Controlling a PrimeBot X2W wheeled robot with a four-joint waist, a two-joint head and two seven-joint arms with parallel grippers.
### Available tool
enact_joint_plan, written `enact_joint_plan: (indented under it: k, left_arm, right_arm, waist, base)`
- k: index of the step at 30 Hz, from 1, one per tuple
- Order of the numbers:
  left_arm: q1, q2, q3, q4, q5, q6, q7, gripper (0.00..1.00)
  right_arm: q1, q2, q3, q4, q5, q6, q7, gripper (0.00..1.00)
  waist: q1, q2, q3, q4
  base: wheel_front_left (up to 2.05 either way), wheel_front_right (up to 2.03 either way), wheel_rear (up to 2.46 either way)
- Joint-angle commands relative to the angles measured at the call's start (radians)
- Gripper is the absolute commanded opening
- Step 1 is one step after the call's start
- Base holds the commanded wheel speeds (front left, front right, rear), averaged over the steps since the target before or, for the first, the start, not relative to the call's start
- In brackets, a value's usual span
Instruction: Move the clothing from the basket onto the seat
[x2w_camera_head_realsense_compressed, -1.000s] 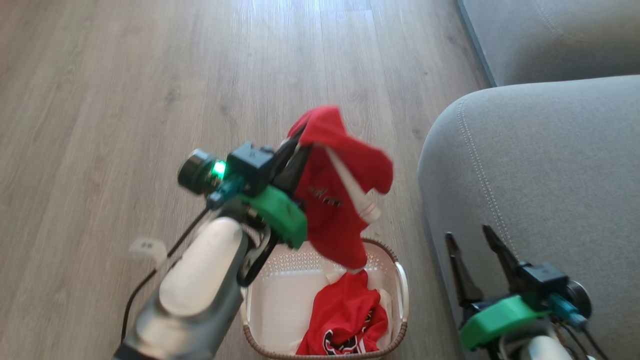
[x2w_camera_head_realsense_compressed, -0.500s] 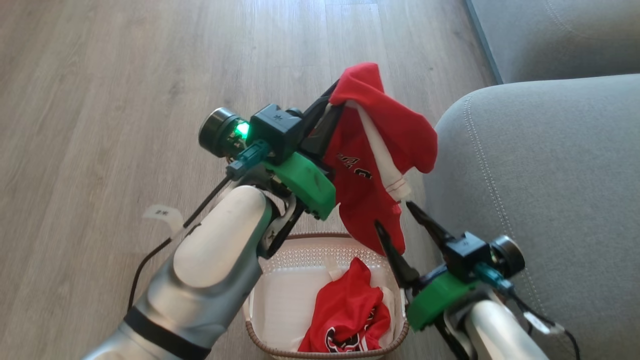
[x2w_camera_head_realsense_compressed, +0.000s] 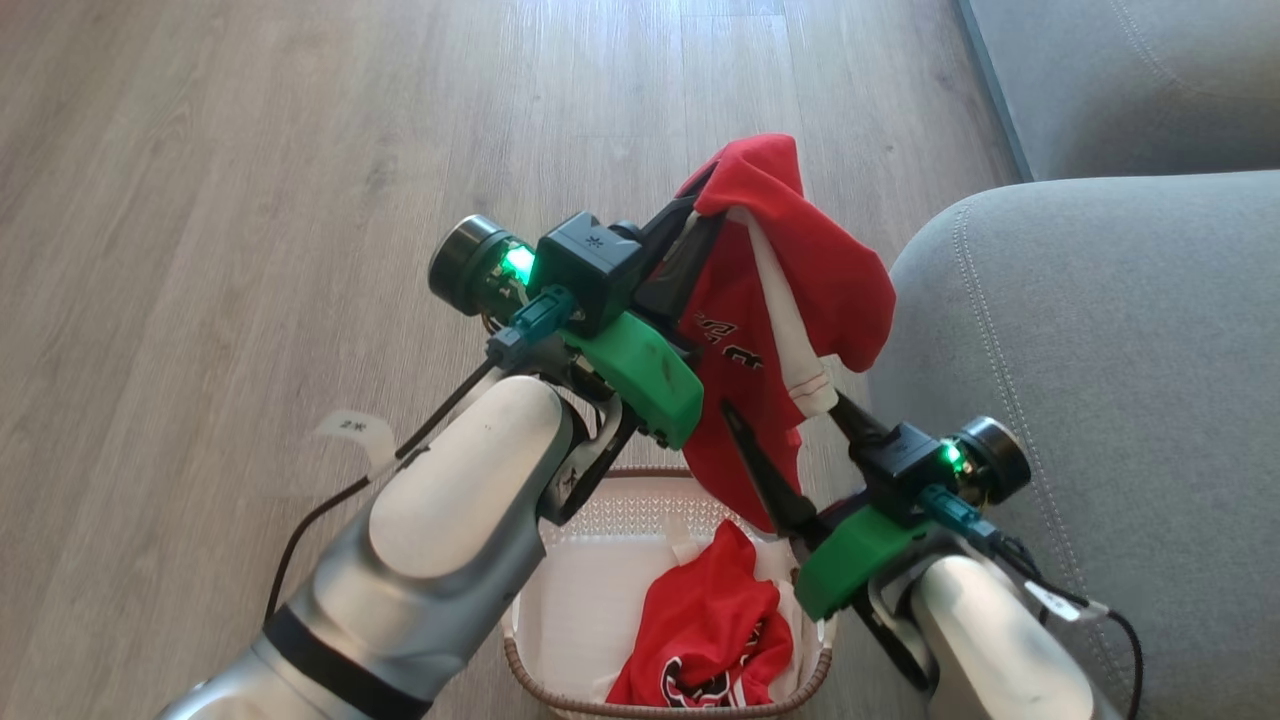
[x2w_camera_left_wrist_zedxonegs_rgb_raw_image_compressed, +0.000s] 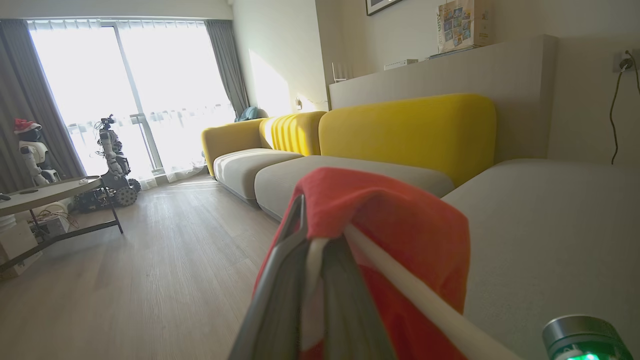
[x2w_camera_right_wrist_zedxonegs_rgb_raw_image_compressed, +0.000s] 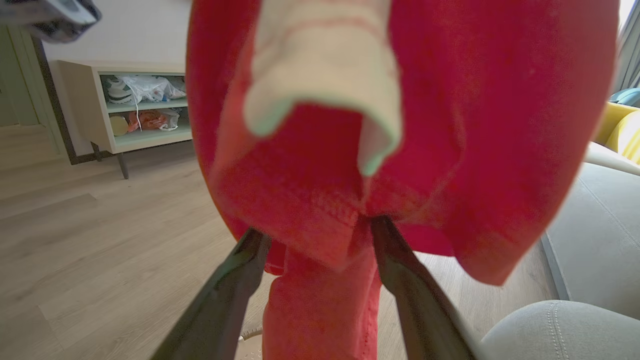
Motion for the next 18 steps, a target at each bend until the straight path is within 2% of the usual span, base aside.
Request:
enact_joint_plan:
  k: [1, 6, 7, 9, 10, 18]
  left_arm:
    - [-0.047, 0.011, 0.029, -0.039, -0.009, 0.007, -0.002, 0.00]
    - [-0.033, 0.012, 0.023, -0.032, -0.015, 0.013, -0.002, 0.00]
    - [-0.030, 0.012, 0.022, -0.030, -0.016, 0.015, -0.003, 0.00]
    - [-0.022, 0.013, 0.021, -0.025, -0.020, 0.017, -0.005, 0.00]
    - [-0.018, 0.014, 0.020, -0.021, -0.022, 0.018, -0.005, 0.00]
    - [0.013, 0.031, 0.031, 0.010, -0.040, 0.028, -0.025, 0.00]
  right_arm:
    - [-0.059, 0.005, 0.010, -0.050, -0.006, 0.007, -0.006, 1.00]
    - [-0.061, 0.005, -0.015, -0.105, -0.009, 0.007, -0.006, 0.99]
    - [-0.058, 0.005, -0.023, -0.115, -0.012, 0.007, -0.006, 0.85]
    - [-0.051, 0.005, -0.039, -0.122, -0.018, 0.007, -0.006, 0.41]
    - [-0.048, 0.005, -0.047, -0.123, -0.020, 0.007, -0.006, 0.00]
    - [-0.029, 0.005, -0.100, -0.141, -0.019, 0.007, -0.006, 0.00]
  waist:
    - [0.0000, 0.0000, 0.000, 0.001]
    - [0.0000, 0.0000, 0.001, 0.002]
    - [0.0000, 0.0000, 0.001, 0.002]
    - [0.0000, 0.0000, 0.002, 0.000]
    - [0.0000, 0.0000, 0.002, 0.000]
    - [0.0000, 0.0000, 0.005, -0.014]
  base:
    - [0.00, 0.00, 0.00]
    - [0.00, 0.00, 0.00]
    - [0.00, 0.00, 0.00]
    - [0.00, 0.00, 0.00]
    - [0.00, 0.00, 0.00]
    - [0.00, 0.00, 0.00]
